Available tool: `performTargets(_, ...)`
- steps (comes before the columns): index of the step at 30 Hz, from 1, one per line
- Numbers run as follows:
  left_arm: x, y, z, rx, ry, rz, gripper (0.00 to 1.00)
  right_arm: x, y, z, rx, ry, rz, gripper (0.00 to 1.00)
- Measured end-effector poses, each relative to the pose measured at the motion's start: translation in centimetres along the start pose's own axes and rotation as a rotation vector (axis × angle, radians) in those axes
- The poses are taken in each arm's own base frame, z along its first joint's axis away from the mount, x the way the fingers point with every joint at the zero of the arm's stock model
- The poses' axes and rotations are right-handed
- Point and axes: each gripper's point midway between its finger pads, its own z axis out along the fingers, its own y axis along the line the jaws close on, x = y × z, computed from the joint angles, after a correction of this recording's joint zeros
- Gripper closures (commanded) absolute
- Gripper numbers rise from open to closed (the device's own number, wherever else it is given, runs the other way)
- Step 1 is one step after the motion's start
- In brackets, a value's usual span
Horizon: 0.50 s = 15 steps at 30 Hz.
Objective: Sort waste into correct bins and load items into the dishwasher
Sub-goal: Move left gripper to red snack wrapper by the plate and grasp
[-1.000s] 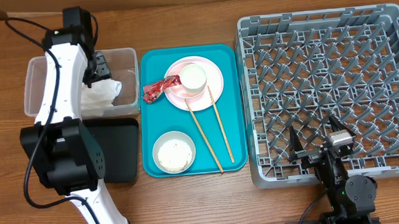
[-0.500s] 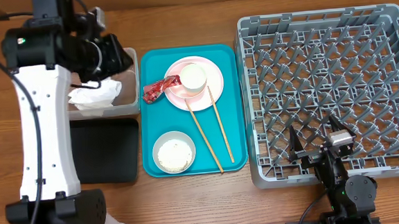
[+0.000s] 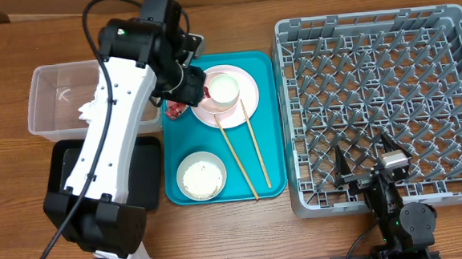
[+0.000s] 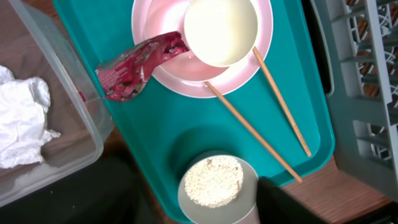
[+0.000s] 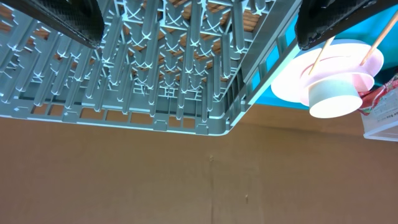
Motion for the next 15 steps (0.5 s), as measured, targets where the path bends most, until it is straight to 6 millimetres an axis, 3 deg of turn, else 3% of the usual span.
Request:
performTargets(13, -0.1, 0.1, 1.4, -0.015, 0.033, 0.028, 0.32, 0.0, 0.0, 0.0, 0.0, 0.0, 0.0, 0.0)
performTargets(14, -0.1, 0.1, 1.4, -0.015, 0.033, 0.028, 0.3, 0.0, 0.0, 0.0, 0.0, 0.0, 0.0, 0.0)
performTargets(15, -0.1, 0.1, 1.4, -0.016, 0.033, 0.028, 0.07, 0.0, 0.0, 0.0, 0.0, 0.0, 0.0, 0.0)
